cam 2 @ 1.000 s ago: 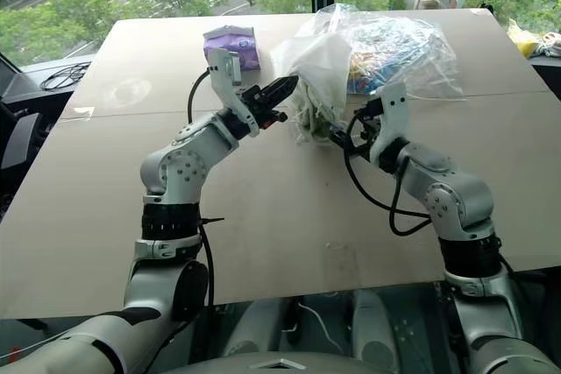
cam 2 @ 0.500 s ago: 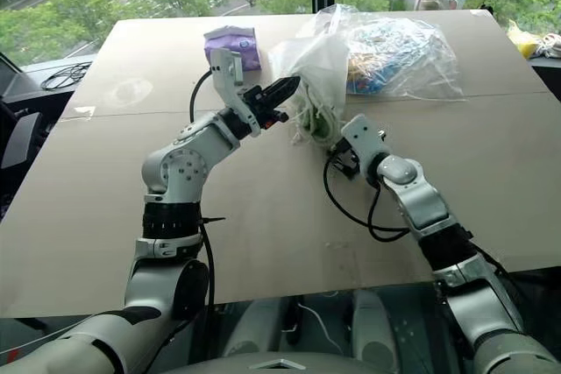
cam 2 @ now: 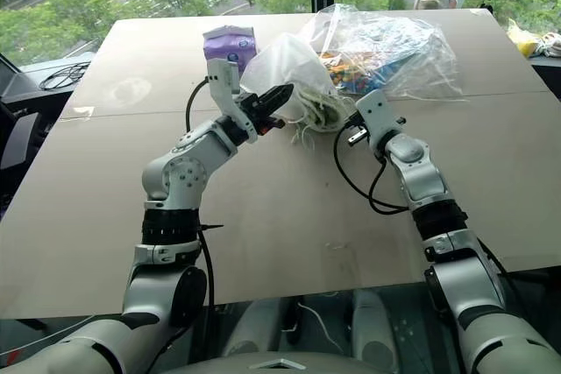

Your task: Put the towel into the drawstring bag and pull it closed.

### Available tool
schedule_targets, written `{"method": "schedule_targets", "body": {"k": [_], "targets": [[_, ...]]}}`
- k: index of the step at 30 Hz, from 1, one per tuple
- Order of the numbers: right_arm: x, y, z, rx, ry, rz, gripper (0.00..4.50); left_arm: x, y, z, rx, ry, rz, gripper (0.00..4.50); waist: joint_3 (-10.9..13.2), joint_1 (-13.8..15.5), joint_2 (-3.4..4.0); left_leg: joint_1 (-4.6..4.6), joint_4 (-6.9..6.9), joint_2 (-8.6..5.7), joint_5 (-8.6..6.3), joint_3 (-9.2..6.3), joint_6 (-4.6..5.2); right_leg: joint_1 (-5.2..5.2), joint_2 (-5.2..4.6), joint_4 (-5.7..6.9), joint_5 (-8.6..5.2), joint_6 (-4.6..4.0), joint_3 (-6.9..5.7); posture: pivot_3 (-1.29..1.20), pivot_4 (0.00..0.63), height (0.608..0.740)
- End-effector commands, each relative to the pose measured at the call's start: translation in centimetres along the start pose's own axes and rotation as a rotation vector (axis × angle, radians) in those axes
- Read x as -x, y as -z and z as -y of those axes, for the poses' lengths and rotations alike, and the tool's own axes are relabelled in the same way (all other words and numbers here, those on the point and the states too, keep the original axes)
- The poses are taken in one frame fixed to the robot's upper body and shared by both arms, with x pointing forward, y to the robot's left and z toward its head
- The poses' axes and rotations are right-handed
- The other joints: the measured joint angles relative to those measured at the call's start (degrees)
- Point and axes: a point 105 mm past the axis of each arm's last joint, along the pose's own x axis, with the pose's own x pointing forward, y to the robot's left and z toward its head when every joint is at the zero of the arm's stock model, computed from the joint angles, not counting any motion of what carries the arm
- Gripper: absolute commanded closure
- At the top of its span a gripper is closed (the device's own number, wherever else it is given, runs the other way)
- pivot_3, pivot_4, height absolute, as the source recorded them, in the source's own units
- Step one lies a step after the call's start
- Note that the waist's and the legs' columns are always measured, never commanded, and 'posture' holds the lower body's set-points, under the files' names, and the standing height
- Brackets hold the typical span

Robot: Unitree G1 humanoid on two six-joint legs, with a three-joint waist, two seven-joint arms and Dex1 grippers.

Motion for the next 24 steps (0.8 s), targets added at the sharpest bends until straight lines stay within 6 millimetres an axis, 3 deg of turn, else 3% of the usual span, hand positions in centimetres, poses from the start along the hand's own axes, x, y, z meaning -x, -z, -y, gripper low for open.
{"method": "schedule_targets", "body": {"k": [1,4,7,11,14,16,20,24], "targets": [[0.6,-2.6,0.9,-0.035,0.013,0.089,4.43,0.1,-1.6,0.8,-0.038,0.034,0.058,4.5,0.0,0.03,0.0,0.0,0.0,0.0,-0.02,0.0,0.03,0.0,0.0,0.0,0.0,0.0,0.0,0.0,0.15,0.74],[1.2,-3.8,0.7,-0.085,-0.01,0.128,4.43,0.5,-2.3,0.8,0.0,0.057,0.105,4.5,0.0,0.05,0.0,0.0,0.01,0.0,-0.04,0.0,0.07,0.0,-0.01,0.0,0.0,0.02,0.01,0.0,0.15,0.74],[1.6,-4.8,0.5,-0.129,-0.033,0.153,4.5,0.8,-2.4,0.6,-0.024,0.057,0.101,3.76,0.0,0.01,0.0,0.0,0.01,0.0,-0.05,0.0,0.07,0.0,-0.01,0.0,0.01,0.02,0.01,0.0,0.15,0.74],[1.8,-5.2,0.5,-0.137,-0.025,0.148,4.5,2.1,-3.5,0.3,-0.19,0.094,0.066,2.01,0.0,-0.18,0.0,0.02,0.01,0.01,-0.04,0.0,0.05,-0.01,0.02,0.02,0.02,0.01,0.0,0.0,0.15,0.74],[1.9,-5.0,0.6,-0.144,-0.018,0.134,4.5,4.0,-5.8,-0.1,-0.208,0.147,0.094,2.01,0.0,-0.2,0.01,0.03,0.01,0.02,-0.05,0.0,0.07,-0.02,0.02,0.05,0.01,0.0,0.0,0.0,0.15,0.74],[1.9,-4.8,0.7,-0.145,-0.015,0.127,4.5,5.1,-6.0,-0.2,-0.215,0.18,0.071,2.01,0.0,-0.22,0.01,0.03,0.01,0.03,-0.05,-0.01,0.08,-0.02,0.01,0.04,0.01,0.0,0.0,0.0,0.15,0.74],[1.8,-5.0,0.9,-0.151,-0.01,0.127,4.5,7.8,-0.6,-0.6,-0.293,0.256,-0.231,2.01,-0.02,-0.76,0.04,0.04,-0.02,0.01,0.02,0.03,-0.05,-0.02,-0.02,0.01,0.01,-0.01,0.08,0.0,0.15,0.74],[1.6,-5.4,0.7,-0.155,-0.013,0.134,4.5,7.4,2.4,-0.4,-0.303,0.265,-0.316,2.01,-0.01,-0.02,0.02,0.01,-0.05,-0.01,0.01,0.05,-0.04,-0.02,-0.06,-0.03,0.01,-0.02,0.09,0.0,0.15,0.74]]}}
